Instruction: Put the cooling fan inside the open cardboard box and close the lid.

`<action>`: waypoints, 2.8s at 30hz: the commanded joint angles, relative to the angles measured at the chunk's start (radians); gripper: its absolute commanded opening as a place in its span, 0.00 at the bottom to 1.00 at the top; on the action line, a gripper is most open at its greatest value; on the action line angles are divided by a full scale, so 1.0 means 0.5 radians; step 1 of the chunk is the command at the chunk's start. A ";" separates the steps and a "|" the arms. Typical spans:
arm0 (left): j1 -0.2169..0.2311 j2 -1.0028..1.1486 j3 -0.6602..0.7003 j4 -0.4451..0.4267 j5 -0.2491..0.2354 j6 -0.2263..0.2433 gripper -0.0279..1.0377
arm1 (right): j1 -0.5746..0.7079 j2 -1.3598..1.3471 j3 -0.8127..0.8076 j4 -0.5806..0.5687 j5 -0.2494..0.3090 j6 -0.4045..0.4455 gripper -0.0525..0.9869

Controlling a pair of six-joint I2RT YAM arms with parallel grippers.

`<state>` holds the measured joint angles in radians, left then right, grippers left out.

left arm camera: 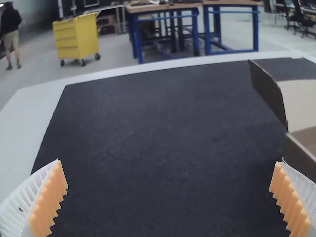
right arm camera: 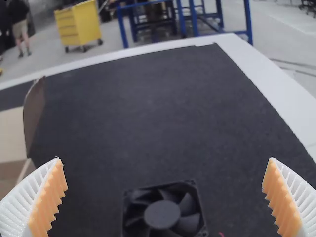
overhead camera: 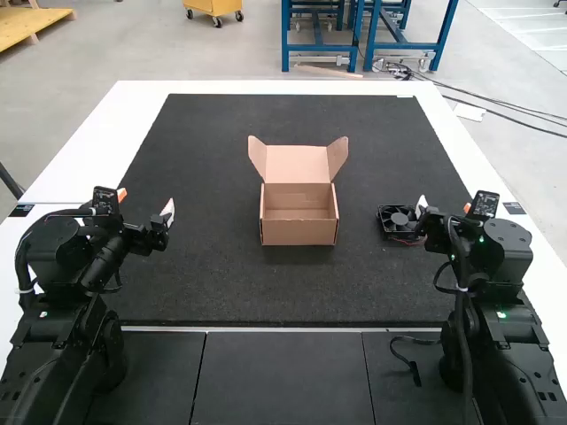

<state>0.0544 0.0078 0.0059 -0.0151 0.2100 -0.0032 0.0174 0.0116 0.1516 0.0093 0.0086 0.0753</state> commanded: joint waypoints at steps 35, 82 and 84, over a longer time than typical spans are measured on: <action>0.026 0.669 0.936 0.116 -0.435 -0.150 0.94 | -0.044 0.759 0.632 0.389 0.029 -0.019 0.92; -1.072 1.844 1.847 -0.786 -0.132 -0.184 0.93 | -0.173 2.649 2.286 -1.688 -0.045 -0.451 0.92; -1.115 1.844 1.857 -0.810 -0.135 -0.187 0.93 | -0.173 2.704 2.289 -1.682 -0.045 -0.454 0.92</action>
<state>-0.4759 0.9310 0.8967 -0.4141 0.1352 -0.1093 -0.0574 1.3380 1.2690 -0.8291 -0.0029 -0.1188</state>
